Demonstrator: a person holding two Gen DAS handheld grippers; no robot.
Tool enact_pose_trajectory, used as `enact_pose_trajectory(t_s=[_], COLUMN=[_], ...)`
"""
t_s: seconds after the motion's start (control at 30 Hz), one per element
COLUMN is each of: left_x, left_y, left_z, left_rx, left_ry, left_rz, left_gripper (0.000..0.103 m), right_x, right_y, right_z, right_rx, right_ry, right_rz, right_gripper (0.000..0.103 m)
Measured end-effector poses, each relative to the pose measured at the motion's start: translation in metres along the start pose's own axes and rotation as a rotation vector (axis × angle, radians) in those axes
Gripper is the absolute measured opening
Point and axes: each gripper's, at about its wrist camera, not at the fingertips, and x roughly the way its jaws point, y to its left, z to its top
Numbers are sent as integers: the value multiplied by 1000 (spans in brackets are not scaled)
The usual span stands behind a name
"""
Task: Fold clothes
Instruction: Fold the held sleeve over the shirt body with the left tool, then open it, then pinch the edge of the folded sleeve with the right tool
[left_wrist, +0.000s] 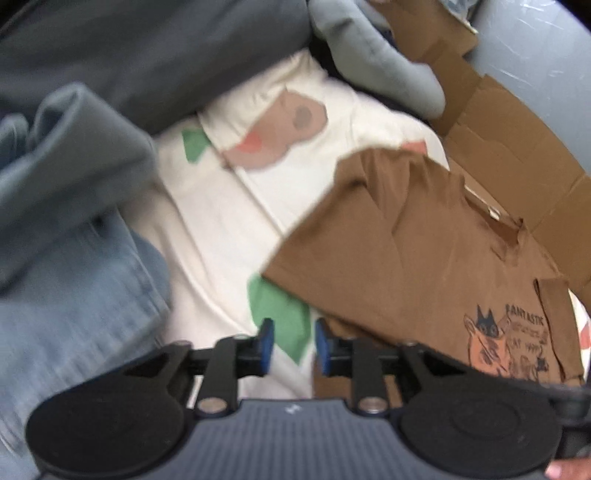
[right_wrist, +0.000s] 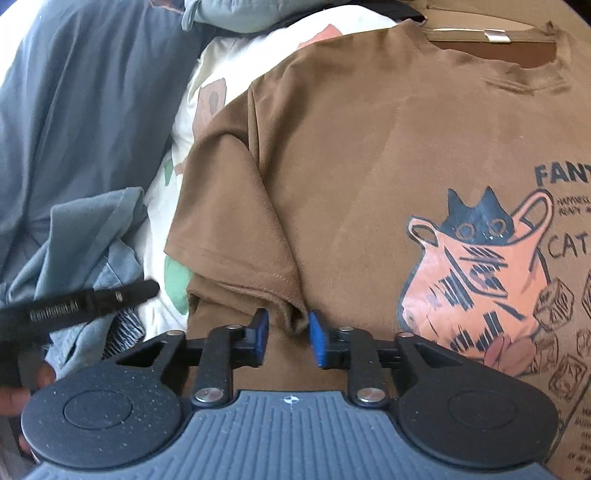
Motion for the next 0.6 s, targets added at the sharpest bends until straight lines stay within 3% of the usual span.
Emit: enact_pose_trajectory(t_s=[0.13, 0.3, 0.43, 0.5, 0.57, 0.6], left_x=[13, 40, 51, 54, 56, 57], left_y=[-1, -1, 3, 4, 2, 0], left_z=[19, 26, 25, 26, 27, 27], left_rx=[35, 95, 75, 61, 60, 62], left_ry=[-29, 2, 9, 11, 17, 20], left_rz=[3, 19, 22, 12, -5, -12], left_gripper=[38, 35, 35, 31, 12, 10], right_x=[-10, -22, -30, -32, -34, -35], right_y=[3, 6, 0, -2, -4, -4], right_z=[-2, -1, -6, -7, -7, -7], right_rx=[5, -10, -4, -4, 5, 0], right_ry=[-24, -42, -46, -49, -58, -62], right_rz=[4, 3, -6, -32, -37, -41], right_gripper=[36, 36, 36, 36, 36, 36])
